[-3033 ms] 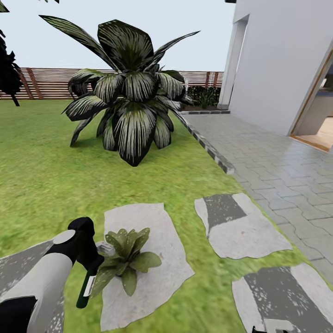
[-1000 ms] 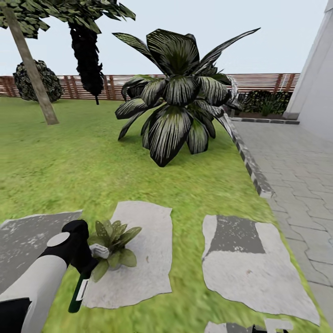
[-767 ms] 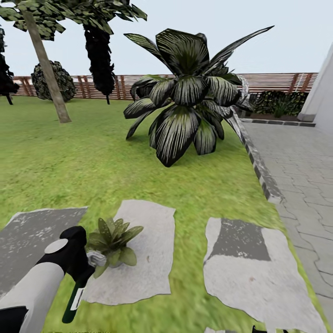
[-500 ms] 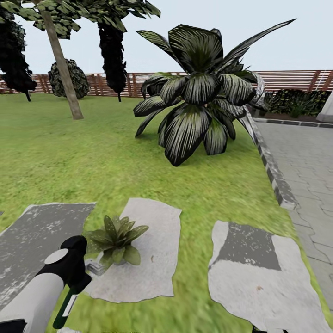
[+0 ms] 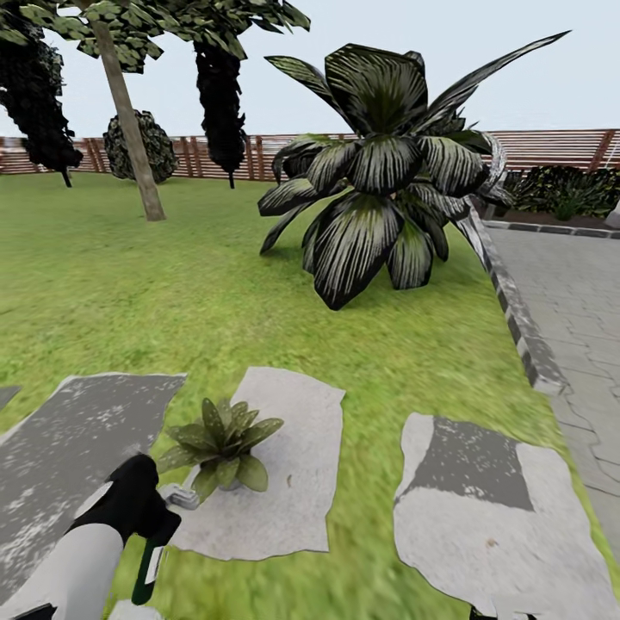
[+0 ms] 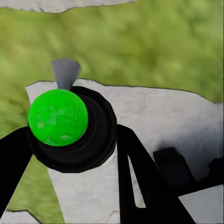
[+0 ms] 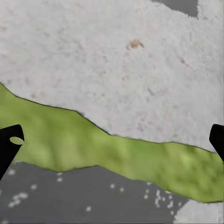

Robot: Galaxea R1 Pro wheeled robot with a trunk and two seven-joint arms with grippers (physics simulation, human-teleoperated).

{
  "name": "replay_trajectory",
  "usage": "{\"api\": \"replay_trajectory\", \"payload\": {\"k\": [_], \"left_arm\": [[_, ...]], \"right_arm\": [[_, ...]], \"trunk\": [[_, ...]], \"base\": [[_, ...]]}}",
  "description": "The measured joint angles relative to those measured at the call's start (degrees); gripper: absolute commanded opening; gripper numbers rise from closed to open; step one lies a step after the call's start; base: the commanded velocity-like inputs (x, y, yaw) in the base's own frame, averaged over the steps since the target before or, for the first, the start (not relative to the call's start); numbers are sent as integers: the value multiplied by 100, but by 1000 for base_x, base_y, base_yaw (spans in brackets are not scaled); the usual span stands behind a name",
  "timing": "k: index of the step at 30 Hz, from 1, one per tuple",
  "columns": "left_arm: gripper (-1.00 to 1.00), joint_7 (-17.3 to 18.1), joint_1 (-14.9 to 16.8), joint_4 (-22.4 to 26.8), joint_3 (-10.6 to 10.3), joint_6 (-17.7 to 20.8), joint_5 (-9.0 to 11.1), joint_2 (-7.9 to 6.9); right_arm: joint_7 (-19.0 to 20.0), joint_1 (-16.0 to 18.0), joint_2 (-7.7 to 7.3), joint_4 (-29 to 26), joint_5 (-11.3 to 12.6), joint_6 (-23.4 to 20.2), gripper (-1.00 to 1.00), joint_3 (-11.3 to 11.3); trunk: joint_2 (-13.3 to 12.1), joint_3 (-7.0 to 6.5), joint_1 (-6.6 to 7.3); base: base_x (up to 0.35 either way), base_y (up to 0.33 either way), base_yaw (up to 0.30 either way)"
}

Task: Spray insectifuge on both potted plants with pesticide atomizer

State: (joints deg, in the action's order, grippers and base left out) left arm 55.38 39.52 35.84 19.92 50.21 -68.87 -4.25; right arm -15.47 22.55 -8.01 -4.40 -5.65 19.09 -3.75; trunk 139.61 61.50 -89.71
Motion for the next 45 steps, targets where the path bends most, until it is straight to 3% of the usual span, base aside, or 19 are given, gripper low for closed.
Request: {"api": "replay_trajectory", "payload": {"k": [1, 4, 8, 11, 25, 45], "left_arm": [[-100, -20, -1, 2, 1, -58, 40, 99], [-100, -34, -1, 46, 12, -112, 22, 158], [-100, -34, 0, 86, 226, -108, 47, 79], [-100, -36, -1, 84, 273, -106, 52, 72], [-100, -36, -1, 82, 275, -110, 44, 92], [-100, -45, -3, 63, 243, -131, 50, 173]], "right_arm": [[0, 0, 0, -3, 0, 0, 100, 0], [1, 0, -10, 4, 0, 1, 100, 0], [9, 0, -43, 27, -8, 1, 100, 7], [15, 0, -54, 26, -8, -1, 100, 7], [-1, 0, 0, 13, 0, -3, 100, 0], [-3, 2, 0, 16, 0, 0, 100, 8]], "trunk": [[0, 4, 0], [0, 9, 0], [0, 10, 1], [0, 10, 2], [0, 10, 0], [0, 10, 1]], "base": [[0, 0, 98], [0, 0, 38], [84, 0, 4], [171, 70, 0], [35, 22, 180], [-33, -275, 277]]}}
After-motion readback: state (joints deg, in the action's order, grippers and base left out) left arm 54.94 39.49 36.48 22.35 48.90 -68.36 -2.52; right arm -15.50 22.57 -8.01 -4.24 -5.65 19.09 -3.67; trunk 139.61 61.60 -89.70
